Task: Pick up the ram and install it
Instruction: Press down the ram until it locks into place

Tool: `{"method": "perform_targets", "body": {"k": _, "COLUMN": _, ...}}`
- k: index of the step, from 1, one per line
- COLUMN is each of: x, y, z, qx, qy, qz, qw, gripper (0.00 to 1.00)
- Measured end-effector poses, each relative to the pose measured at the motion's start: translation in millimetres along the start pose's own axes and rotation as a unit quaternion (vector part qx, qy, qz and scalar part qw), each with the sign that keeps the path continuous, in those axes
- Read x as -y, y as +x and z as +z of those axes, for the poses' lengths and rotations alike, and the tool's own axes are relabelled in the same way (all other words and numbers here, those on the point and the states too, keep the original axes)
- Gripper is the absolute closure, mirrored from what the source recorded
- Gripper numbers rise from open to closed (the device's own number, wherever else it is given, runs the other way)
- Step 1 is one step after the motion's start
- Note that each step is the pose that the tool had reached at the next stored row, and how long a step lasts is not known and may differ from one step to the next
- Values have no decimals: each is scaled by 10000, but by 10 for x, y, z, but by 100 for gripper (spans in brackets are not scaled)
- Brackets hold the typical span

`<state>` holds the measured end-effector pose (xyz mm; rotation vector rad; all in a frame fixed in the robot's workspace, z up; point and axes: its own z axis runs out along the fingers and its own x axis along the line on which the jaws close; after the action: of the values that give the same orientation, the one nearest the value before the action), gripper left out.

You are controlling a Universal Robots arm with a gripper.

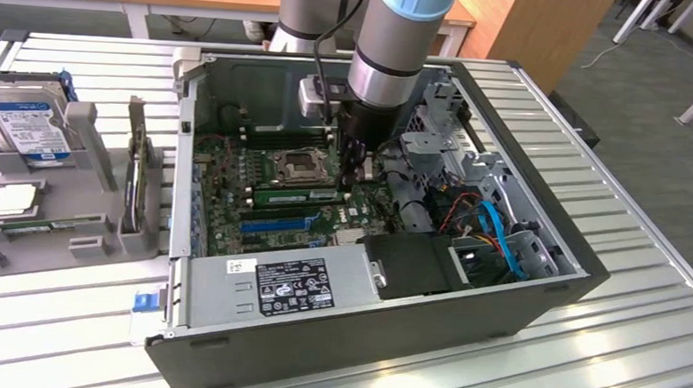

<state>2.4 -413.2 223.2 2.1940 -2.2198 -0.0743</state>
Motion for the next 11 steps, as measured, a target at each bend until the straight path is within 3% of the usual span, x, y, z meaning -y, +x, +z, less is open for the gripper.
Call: {"method": "perform_targets", "body": {"k": 11, "x": 0, "y": 0, "z": 7, "qx": 1, "qy": 0, "qz": 0, "qw": 10000, "gripper": 90}}
